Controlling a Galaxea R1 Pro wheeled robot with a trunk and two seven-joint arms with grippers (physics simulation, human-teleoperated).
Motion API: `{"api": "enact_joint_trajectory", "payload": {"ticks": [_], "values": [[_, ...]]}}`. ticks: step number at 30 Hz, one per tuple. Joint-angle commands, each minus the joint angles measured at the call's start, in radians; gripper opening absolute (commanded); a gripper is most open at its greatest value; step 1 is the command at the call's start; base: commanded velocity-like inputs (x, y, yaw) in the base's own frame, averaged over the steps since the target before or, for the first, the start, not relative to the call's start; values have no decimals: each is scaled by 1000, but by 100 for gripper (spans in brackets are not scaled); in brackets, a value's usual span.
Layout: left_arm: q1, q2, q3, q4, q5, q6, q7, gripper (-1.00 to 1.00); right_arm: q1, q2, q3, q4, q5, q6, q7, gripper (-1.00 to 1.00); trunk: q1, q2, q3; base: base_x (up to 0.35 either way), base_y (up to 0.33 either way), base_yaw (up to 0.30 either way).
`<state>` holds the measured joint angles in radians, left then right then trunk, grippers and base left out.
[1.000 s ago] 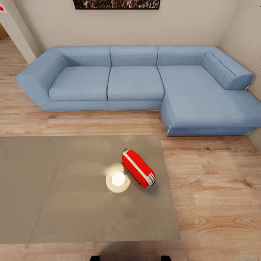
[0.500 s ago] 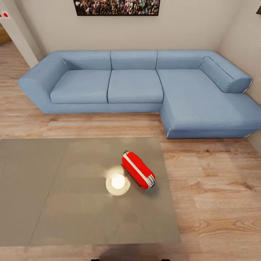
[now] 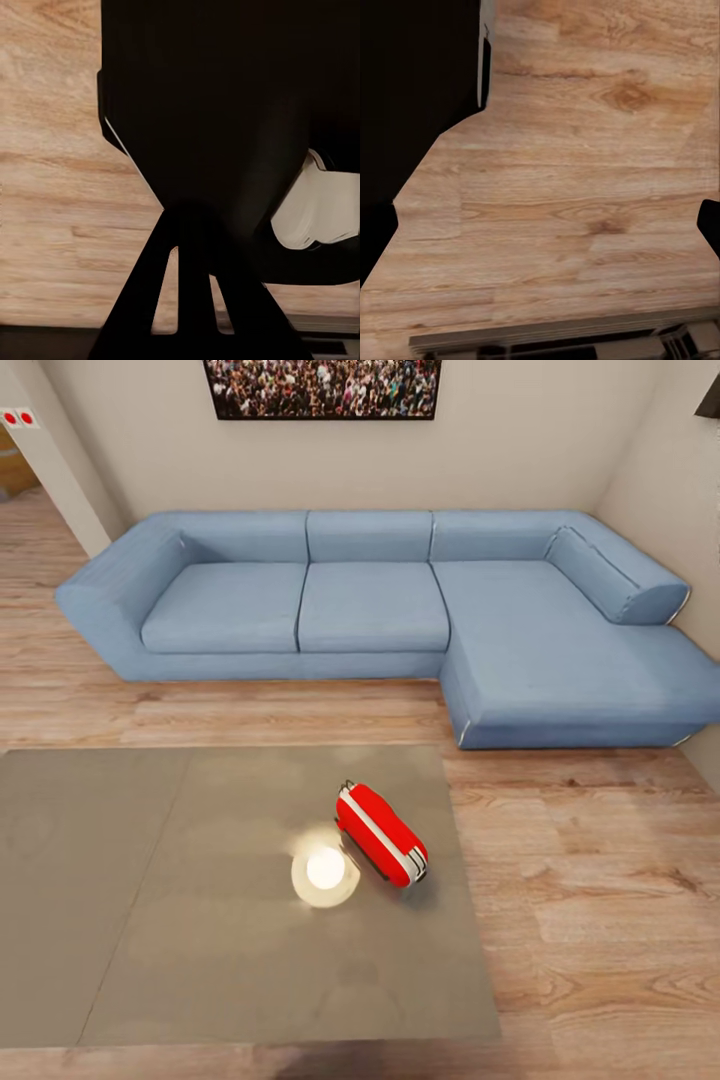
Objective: Turn on the radio receiver that's on the table in the living room.
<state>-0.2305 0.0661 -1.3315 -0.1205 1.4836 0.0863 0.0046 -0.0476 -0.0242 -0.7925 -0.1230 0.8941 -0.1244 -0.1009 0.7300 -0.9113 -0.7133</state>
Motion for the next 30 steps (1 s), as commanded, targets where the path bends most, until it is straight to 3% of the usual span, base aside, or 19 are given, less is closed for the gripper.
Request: {"api": "enact_joint_trajectory", "payload": {"ticks": [1, 30], "values": [[0, 0, 0, 1, 0, -3, 0, -100, 0, 0, 0, 0, 0, -3, 0, 100, 0, 0, 2, 0, 0, 0], [0, 6, 6, 5, 2, -11, 5, -100, 0, 1, -1, 3, -3, -9, 0, 100, 0, 0, 48, 0, 0, 0]]}}
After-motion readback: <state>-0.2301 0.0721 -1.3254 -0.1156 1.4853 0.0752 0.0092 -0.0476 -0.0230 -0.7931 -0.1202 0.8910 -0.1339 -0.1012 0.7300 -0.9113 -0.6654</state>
